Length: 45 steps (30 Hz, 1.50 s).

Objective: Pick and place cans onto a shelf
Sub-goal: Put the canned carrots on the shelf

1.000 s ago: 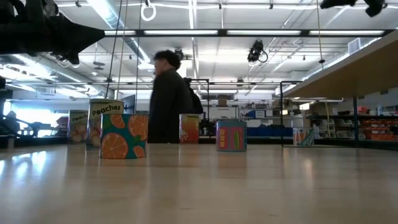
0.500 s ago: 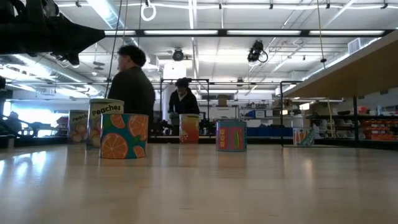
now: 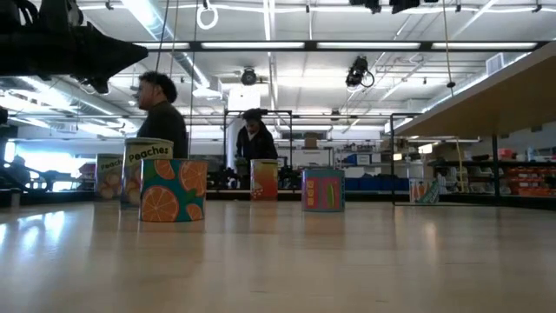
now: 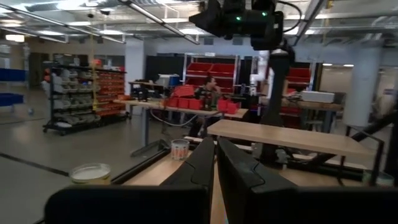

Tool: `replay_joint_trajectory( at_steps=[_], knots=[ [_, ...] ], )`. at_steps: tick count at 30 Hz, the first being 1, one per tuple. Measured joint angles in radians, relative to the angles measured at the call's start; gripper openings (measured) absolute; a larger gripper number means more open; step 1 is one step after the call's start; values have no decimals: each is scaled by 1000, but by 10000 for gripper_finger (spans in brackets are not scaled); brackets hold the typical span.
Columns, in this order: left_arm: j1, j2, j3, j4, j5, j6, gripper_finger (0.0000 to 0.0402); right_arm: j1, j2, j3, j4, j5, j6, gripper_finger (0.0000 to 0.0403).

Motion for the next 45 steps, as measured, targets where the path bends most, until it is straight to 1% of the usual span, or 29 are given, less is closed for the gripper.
replay_joint_trajectory(
  at_steps=[2,5,6,8,10,11,13,15,17,19,20,22,28,29,32,34,39,45],
  knots=[
    [0,0,0,0,-15,4,25,-32,0,0,-112,-88,99,219],
    [0,0,0,0,-36,7,25,-114,1,0,-362,-304,359,220],
    [0,0,0,0,-49,8,25,-150,9,0,-443,-355,441,220],
    [0,0,0,0,-83,8,25,-220,18,-1,-608,-401,564,220],
    [0,0,0,1,-128,7,25,-291,17,2,-736,-441,672,220],
    [0,0,0,0,-151,4,25,-330,16,18,-819,-481,729,220],
    [0,0,0,1,-194,-10,25,-418,24,65,-996,-605,839,220],
    [0,0,0,1,-238,-23,25,-499,50,113,-1135,-741,883,222],
    [0,0,0,1,-273,-25,25,-568,84,147,-1231,-867,884,228],
    [1,0,0,1,-301,-23,25,-619,119,168,-1261,-976,855,241],
    [1,0,0,1,-311,-23,25,-637,135,169,-1263,-1007,842,250],
    [1,0,0,0,-330,-23,25,-662,175,169,-1292,-1027,848,269],
    [1,0,0,0,-339,-21,25,-721,299,169,-1431,-1033,874,328],
    [1,0,0,0,-348,-21,25,-730,321,168,-1440,-1048,878,337],
    [1,0,0,0,-392,-19,25,-763,387,168,-1459,-1156,908,362],
    [1,0,0,0,-420,-19,25,-782,428,167,-1473,-1186,919,376],
    [1,0,0,-1,-464,-19,25,-818,487,166,-1479,-1186,918,398],
    [1,0,0,0,-484,-23,25,-857,527,126,-1481,-1198,915,399]
  ],
)
